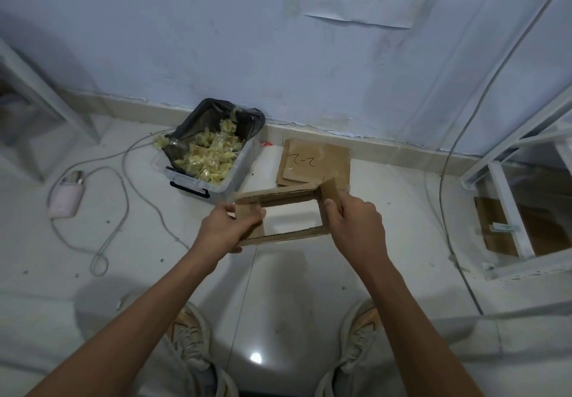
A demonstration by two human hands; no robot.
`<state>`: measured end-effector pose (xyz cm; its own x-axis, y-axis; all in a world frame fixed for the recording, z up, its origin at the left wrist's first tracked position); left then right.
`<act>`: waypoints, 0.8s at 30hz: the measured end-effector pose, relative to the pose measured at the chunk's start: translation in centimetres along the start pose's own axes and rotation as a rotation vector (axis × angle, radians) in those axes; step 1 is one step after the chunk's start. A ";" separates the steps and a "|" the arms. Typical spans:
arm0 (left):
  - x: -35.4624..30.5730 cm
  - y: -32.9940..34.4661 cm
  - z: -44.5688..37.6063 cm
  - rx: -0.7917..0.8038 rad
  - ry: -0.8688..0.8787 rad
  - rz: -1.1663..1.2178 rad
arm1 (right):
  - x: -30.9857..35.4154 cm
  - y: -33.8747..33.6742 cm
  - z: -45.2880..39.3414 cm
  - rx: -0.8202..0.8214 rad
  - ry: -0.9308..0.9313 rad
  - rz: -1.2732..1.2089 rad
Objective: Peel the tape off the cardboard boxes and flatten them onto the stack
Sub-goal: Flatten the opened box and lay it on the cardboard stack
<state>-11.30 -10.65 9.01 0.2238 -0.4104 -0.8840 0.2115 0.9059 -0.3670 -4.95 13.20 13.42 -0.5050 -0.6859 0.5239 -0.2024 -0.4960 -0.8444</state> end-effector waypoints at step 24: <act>-1.0 -0.4 -0.5 0.046 0.055 -0.108 | -0.7 0.2 -0.6 0.057 0.075 -0.208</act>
<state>-12.06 -10.58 9.92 0.1448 -0.4982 -0.8549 0.2757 0.8501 -0.4487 -5.17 13.88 12.80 -0.5187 -0.5250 0.6748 -0.2623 -0.6535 -0.7100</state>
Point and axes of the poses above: each hand's wrist, its own z-axis away from the middle knuckle, its own y-axis out of the palm, x = y × z, the point moved 2 cm from there along -z, towards the middle knuckle, and after that the axes turned 13 degrees about y, right-handed, at the moved point
